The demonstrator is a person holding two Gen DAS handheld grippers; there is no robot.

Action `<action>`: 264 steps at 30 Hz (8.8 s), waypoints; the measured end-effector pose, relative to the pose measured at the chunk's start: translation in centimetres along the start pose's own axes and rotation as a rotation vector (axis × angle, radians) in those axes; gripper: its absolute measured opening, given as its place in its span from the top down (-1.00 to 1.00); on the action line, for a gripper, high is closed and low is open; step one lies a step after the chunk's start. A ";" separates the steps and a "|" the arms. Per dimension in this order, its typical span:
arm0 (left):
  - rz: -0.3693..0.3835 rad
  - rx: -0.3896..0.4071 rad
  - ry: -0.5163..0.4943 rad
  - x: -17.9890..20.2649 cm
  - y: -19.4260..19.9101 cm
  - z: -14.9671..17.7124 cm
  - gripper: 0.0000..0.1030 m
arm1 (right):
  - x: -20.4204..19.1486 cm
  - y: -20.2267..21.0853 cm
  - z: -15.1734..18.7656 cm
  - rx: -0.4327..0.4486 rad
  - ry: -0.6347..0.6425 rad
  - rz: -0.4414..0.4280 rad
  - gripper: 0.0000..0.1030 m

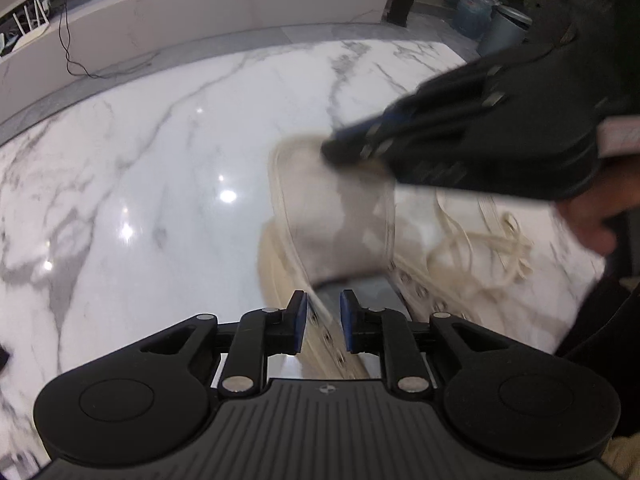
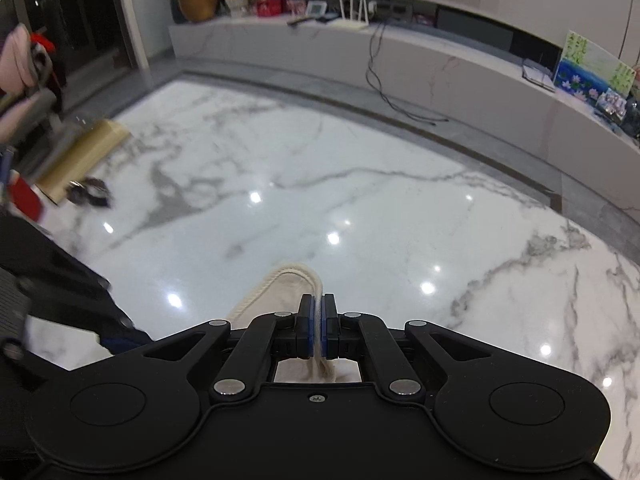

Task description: Lace up shoes with both hands

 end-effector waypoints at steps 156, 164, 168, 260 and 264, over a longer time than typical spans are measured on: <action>0.065 0.036 -0.524 4.7 -1.5 0.8 0.84 | 0.9 1.1 11.2 -0.413 0.854 -0.289 0.97; 0.053 0.064 -0.605 5.2 -1.4 0.7 0.84 | 1.7 1.3 8.0 -0.358 0.660 -0.189 0.97; 0.035 0.071 -0.650 5.3 -1.9 0.4 0.84 | 0.8 1.2 7.5 -0.370 0.698 -0.212 0.97; 0.069 0.047 -0.683 4.9 -2.4 0.0 0.90 | -0.7 -1.8 10.0 -0.506 0.825 -0.355 0.97; 0.061 0.048 -0.682 5.0 -2.3 0.0 0.90 | 0.6 -0.7 7.9 -0.457 0.656 -0.234 0.97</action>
Point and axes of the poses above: each gripper's, at about its wrist camera, not at the fingertips, and y roughly against the way its jaws point, x to its right, z to its underside, the point moved 5 cm from there along -y, roughly the way its jaws point, and after that the axes turned 4 degrees about x, right-handed, at the moved point
